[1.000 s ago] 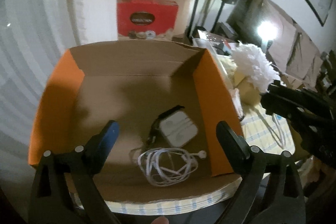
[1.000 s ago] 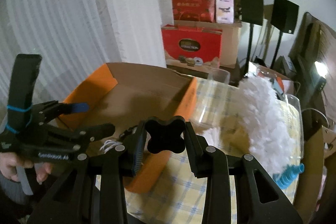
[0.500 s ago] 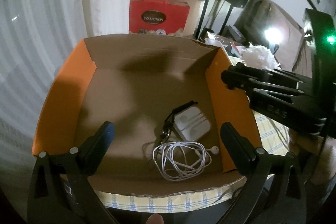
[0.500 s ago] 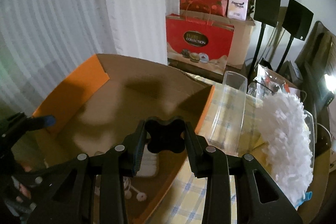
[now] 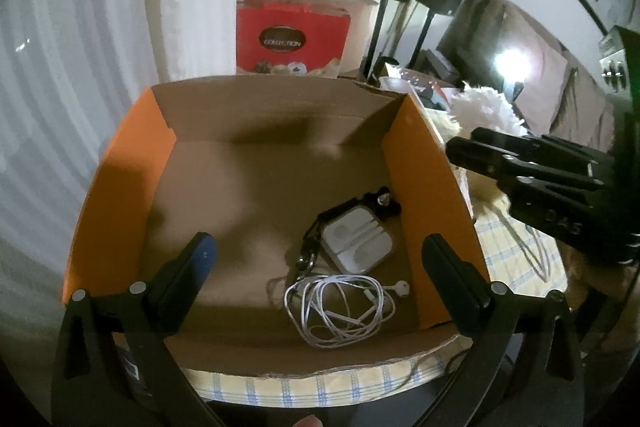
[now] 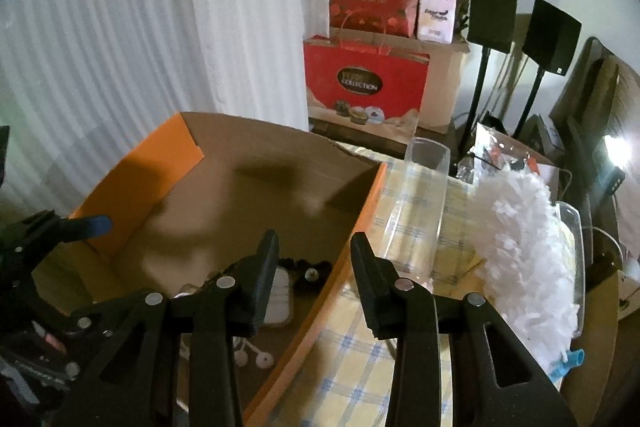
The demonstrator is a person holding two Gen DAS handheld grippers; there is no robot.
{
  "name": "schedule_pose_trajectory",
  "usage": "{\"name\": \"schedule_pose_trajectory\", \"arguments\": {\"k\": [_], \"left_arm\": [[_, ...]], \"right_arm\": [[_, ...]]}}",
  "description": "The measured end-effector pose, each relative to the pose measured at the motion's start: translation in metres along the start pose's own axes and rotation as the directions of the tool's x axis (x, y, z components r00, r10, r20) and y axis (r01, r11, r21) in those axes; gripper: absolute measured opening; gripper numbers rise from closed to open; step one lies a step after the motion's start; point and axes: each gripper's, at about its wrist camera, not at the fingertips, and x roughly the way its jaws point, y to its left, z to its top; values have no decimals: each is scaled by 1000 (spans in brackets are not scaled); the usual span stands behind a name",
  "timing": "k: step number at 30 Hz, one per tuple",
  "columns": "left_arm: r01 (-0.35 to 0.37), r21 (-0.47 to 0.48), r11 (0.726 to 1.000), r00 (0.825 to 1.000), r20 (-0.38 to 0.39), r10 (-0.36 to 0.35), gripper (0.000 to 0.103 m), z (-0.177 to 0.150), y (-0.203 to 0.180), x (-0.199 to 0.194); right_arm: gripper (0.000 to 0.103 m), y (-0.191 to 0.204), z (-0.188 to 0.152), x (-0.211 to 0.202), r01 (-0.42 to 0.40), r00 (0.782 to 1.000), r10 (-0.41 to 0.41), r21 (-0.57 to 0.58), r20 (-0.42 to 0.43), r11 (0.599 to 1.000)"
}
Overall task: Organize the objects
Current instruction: 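Lower the black knob into the orange box with the right gripper, then reach the right gripper to the white shuttlecock and grasp its cork base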
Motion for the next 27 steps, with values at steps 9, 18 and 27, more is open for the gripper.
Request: {"name": "schedule_pose_trajectory", "arguments": {"k": [9,18,27], "left_arm": [[14,3,1000,1000,26,-14,103,1,-15,-8],[50,62,997,998,41,-53,103,-3,-50,-12],[117,109,987,992,24,-121,102,-3,-89,-10]], "right_arm": [[43,-18,-16,-31,19,1000,-20,37,19,999],[54,-41,-44,-58,57,998,-60,92,26,994],[65,-63,-57,-81,95,994,-101,126,38,987]]}}
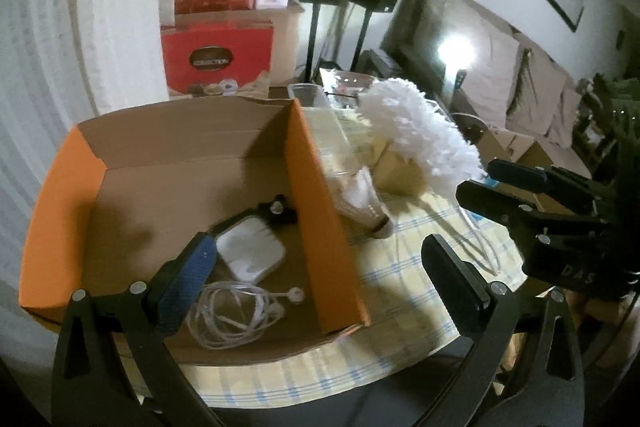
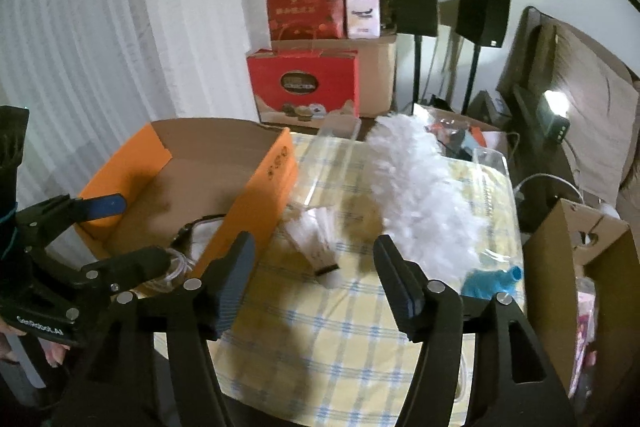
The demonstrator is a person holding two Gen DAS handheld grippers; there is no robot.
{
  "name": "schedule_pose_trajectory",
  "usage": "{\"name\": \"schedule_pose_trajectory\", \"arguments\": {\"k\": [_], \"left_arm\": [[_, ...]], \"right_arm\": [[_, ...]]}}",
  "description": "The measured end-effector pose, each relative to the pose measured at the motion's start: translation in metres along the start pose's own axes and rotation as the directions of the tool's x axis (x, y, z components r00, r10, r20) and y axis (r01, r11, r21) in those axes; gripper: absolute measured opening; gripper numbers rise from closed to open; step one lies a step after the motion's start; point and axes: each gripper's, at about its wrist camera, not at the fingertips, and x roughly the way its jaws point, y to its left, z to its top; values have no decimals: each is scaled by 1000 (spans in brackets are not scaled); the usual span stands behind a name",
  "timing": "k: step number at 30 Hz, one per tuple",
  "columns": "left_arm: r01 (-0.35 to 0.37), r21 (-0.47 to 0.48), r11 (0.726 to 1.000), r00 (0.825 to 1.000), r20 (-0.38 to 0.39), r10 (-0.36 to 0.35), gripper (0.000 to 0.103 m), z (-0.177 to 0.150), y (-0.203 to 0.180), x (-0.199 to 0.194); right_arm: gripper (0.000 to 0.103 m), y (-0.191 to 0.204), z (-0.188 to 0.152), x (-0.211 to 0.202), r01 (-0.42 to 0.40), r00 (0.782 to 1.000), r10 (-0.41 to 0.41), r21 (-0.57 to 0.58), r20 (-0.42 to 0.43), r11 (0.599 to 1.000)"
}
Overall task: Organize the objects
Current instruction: 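Reach the right gripper to the white shuttlecock and grasp its cork base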
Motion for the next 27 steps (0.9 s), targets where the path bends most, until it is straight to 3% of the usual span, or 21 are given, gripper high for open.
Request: {"name": "schedule_pose_trajectory", "arguments": {"k": [8,18,27], "left_arm": [[-8,-24,1000,1000,25,8,103,3,-6,-1],[-57,-36,998,998,25,58,103,1,2,6],[-52,-61,997,999,13,53,103,2,8,15]], "right_arm": [[65,-11,-10,9,-8,1000,8,2,-26,1000],[63,-13,-19,68,-36,994,35,-10,-106,999],[58,-13,-23,106,-41,987,34,-37,-158,998]]}}
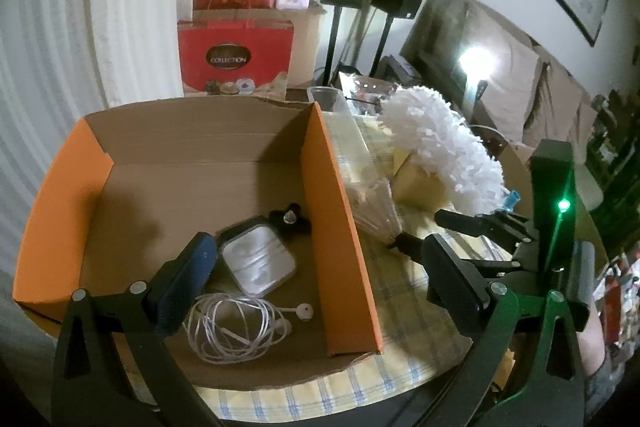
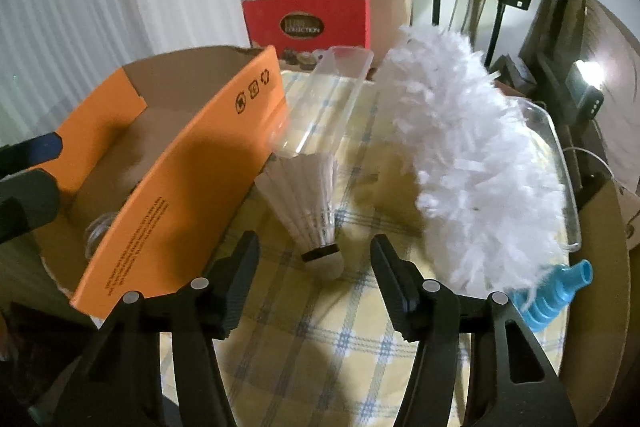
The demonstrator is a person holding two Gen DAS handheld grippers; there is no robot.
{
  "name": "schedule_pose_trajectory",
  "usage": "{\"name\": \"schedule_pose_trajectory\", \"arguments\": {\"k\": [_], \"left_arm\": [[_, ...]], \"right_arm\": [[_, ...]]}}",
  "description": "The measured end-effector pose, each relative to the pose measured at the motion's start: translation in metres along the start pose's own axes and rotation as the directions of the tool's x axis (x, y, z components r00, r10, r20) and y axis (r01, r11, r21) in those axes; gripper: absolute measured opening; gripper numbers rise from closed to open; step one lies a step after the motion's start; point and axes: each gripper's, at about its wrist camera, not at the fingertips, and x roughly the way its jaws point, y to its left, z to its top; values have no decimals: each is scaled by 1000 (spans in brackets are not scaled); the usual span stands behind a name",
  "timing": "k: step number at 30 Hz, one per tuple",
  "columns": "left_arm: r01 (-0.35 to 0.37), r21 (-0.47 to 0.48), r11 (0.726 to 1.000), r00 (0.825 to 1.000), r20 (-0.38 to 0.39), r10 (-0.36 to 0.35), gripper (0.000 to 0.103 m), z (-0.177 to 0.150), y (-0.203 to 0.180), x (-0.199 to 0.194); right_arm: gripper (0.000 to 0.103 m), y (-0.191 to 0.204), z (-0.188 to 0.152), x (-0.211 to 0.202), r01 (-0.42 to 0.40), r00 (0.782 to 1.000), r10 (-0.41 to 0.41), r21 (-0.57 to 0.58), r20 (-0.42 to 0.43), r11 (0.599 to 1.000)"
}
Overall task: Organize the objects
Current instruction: 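Reach the right gripper to the white shuttlecock and grasp its cork base, then lift the shuttlecock with the right gripper while the left gripper grasps the blue collapsible funnel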
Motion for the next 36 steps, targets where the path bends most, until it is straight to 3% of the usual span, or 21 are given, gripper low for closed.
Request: {"name": "schedule_pose_trajectory", "arguments": {"k": [9,19,23,36], "left_arm": [[-2,3,1000,1000,-22,2,102,0,1,8],[-20,22,1000,999,-26,21,102,1,0,12],[-18,24,1000,999,-31,19,102,1,-1,13],[6,36,999,1000,-22,-6,102,2,-13,7]], "right_arm": [[49,0,-1,34,-3,999,3,-8,-54,1000],[48,1,0,51,3,998,-4,-13,-65,1000],[38,3,-1,56,-2,997,1,-17,-77,1000],[33,1,-9,25,-12,999,12,-7,-34,1000]]}}
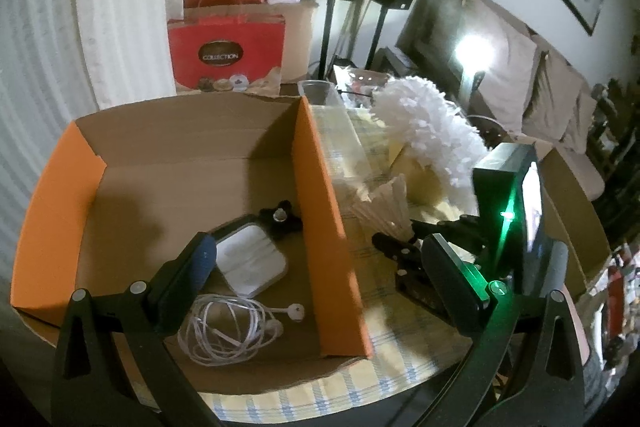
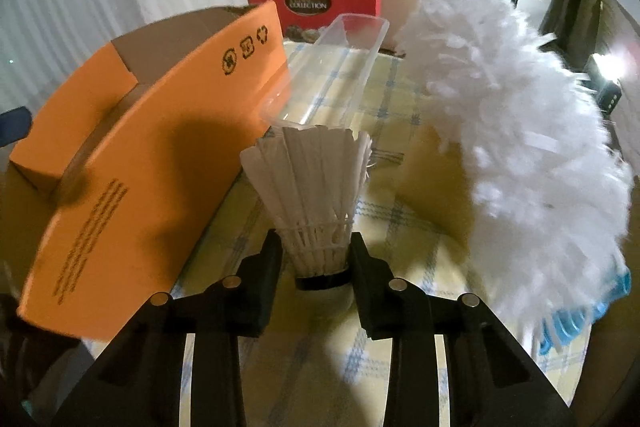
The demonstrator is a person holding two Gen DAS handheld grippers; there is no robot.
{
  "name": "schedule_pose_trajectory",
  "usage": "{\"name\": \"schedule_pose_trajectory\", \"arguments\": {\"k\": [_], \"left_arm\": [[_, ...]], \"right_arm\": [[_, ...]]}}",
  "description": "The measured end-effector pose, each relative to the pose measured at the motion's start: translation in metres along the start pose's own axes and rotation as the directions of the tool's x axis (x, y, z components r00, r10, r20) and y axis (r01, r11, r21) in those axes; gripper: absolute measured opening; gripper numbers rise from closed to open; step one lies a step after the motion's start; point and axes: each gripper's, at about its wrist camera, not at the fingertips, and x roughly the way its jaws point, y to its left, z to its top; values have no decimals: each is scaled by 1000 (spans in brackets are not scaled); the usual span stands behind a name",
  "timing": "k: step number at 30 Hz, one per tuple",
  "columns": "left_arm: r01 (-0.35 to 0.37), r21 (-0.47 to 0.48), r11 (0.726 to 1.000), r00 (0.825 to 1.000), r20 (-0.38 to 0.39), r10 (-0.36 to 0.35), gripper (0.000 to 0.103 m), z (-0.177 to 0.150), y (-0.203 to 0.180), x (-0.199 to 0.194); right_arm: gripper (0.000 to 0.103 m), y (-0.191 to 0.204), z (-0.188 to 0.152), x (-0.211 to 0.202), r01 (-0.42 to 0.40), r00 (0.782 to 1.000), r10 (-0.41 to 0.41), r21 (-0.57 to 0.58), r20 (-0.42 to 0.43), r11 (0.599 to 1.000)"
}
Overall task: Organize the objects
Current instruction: 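Lift the shuttlecock with the right gripper while the left gripper grasps the blue collapsible funnel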
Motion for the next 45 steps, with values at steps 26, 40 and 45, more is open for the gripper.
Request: {"name": "schedule_pose_trajectory", "arguments": {"k": [26,40,45], "left_arm": [[137,43,990,990,2,-138,102,-7,-72,11],[198,222,955,979,4,-204,99,-24,-160,46],[219,277,935,974,-9,-226,94,-21,-191,61]], "right_arm": [[33,-78,-73,-167,-7,987,-31,231,160,973],[33,-120,-99,-217,40,968,-119,331,220,943],[33,-133,-107,-227,46,964,-136,357,230,933]]}}
